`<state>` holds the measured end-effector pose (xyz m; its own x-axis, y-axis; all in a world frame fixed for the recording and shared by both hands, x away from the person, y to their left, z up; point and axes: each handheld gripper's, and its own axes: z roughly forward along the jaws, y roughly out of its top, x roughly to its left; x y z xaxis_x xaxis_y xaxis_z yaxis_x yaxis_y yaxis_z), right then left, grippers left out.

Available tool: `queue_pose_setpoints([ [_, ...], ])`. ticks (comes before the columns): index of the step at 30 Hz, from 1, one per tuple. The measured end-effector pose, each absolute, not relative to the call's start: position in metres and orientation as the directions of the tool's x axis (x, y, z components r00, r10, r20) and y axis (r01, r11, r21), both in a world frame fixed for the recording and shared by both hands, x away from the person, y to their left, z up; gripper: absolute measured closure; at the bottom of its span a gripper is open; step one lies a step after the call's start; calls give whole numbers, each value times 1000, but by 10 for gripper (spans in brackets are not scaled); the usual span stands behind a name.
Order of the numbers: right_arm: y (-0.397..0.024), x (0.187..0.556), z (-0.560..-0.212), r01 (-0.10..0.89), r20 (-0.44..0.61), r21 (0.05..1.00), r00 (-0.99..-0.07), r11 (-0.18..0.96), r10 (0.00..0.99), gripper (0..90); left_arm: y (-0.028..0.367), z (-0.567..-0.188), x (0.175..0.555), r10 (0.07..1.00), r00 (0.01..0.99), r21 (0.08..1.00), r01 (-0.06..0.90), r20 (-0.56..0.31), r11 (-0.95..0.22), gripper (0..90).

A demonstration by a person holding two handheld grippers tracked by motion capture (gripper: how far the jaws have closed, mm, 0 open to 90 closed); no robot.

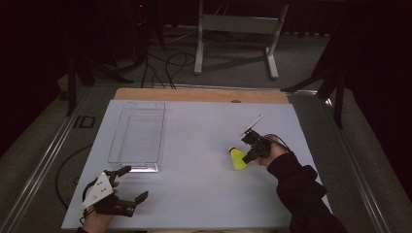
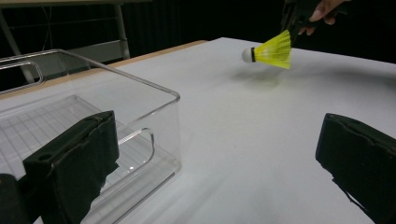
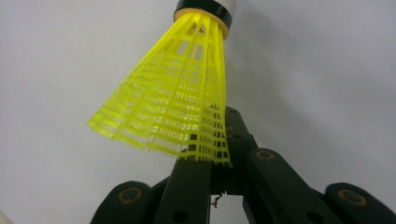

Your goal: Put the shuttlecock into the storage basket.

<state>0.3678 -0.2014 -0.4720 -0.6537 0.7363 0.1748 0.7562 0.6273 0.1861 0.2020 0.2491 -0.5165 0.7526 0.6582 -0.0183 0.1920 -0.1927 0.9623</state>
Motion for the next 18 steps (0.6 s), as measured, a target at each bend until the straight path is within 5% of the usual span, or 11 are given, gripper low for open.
queue_pose_setpoints([
  [18, -210, 353, -469, 551, 251, 172, -826, 817, 504, 900, 239, -511, 201, 628, 778, 945, 216, -14, -246, 2],
])
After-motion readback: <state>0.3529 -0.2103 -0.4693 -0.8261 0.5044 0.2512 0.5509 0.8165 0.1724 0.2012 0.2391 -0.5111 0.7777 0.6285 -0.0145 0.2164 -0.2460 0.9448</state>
